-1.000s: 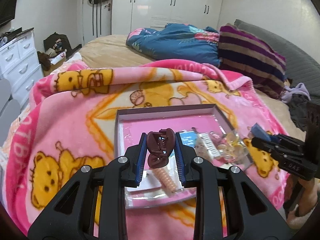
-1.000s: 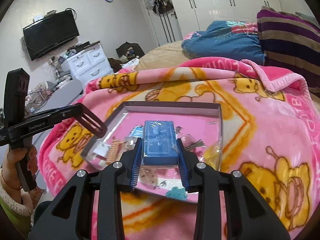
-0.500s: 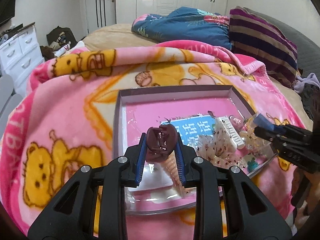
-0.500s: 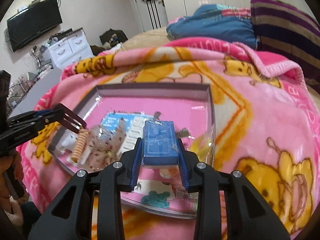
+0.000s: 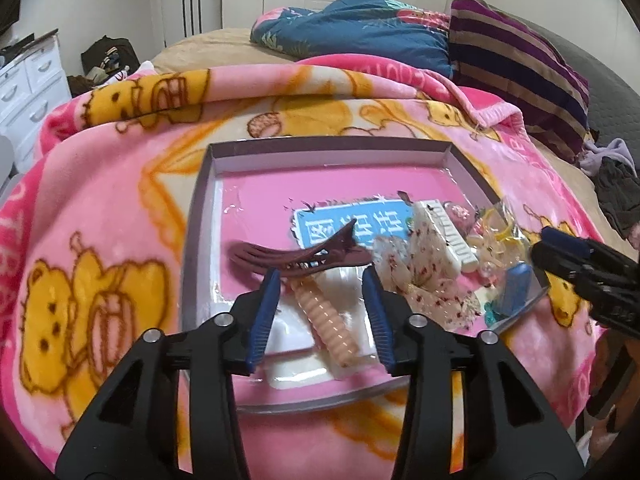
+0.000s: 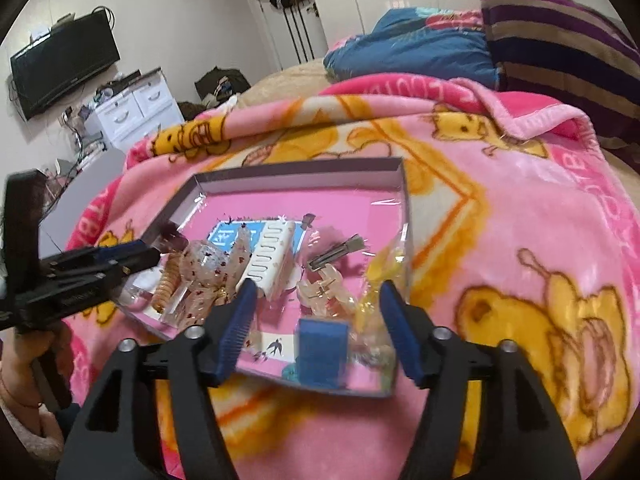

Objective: Organize jewelry

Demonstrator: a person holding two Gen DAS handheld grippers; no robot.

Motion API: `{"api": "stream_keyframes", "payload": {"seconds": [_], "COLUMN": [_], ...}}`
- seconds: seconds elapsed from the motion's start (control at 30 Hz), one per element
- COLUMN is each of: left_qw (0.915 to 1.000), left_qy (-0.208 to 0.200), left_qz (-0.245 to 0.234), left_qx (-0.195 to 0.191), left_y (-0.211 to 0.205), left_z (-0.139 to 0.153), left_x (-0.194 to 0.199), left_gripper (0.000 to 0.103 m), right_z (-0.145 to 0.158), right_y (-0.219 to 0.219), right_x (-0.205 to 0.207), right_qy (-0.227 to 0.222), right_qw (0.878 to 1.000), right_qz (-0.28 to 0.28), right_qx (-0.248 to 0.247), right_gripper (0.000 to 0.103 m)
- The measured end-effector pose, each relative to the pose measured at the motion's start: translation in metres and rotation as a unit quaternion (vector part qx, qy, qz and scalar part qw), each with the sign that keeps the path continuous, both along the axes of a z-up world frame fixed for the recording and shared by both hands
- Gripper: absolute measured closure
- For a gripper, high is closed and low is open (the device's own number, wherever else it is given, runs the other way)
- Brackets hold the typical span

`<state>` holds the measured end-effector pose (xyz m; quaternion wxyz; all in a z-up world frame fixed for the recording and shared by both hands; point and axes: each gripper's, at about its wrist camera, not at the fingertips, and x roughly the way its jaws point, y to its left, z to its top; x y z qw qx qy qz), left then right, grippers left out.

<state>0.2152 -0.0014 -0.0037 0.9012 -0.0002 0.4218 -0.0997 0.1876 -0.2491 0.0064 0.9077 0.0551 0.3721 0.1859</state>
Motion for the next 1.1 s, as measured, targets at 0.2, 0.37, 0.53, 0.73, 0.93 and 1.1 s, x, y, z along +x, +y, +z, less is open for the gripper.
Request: {"api": "stream_keyframes", "payload": {"seconds": [0.2, 0.37, 0.53, 0.73, 0.93, 1.1], "left_qw": [1.0, 0.9998, 0.9994, 0.9983, 0.9966, 0.9958], "left_qy": [0.001, -0.011, -0.028, -0.05, -0.062, -0.069], "left_qz": [-0.005, -0.01, -0.009, 0.012, 0.033, 0.044], "left_qx": [-0.005, -0.013, -0.015, -0.027, -0.043, -0.041], "left_y": [-0.006, -0.01, -0.012, -0.006, 0.002, 0.005], "left_z": [0.007, 0.025, 0.042, 0.063, 0.073, 0.072], "left_x": [-0.011, -0.034, -0.06, -0.094, -0.12, -0.139], "left_gripper": [0.053, 0.035, 0.015, 0.009, 0.009, 0.009], "right_z": [0.022, 0.041, 0.057, 0.069, 0.072, 0.067], "right_y": [-0.013, -0.016, -0.016, -0.018, -0.016, -0.012], "right_x": [-0.03, -0.054, -0.079, -0.101, -0.118, -0.131], "right_qy": [-0.026, -0.049, -0.075, -0.095, -0.1, -0.1], "right_qw": [1.0, 0.999, 0.997, 0.995, 0.995, 0.995], "right_qz": [-0.009, -0.004, 0.004, 0.005, 0.009, 0.014], "right_qx": [0.003, 0.005, 0.004, 0.012, 0.011, 0.005], "right_gripper": [0.016, 0.007, 0.005, 0.004, 0.004, 0.004]}}
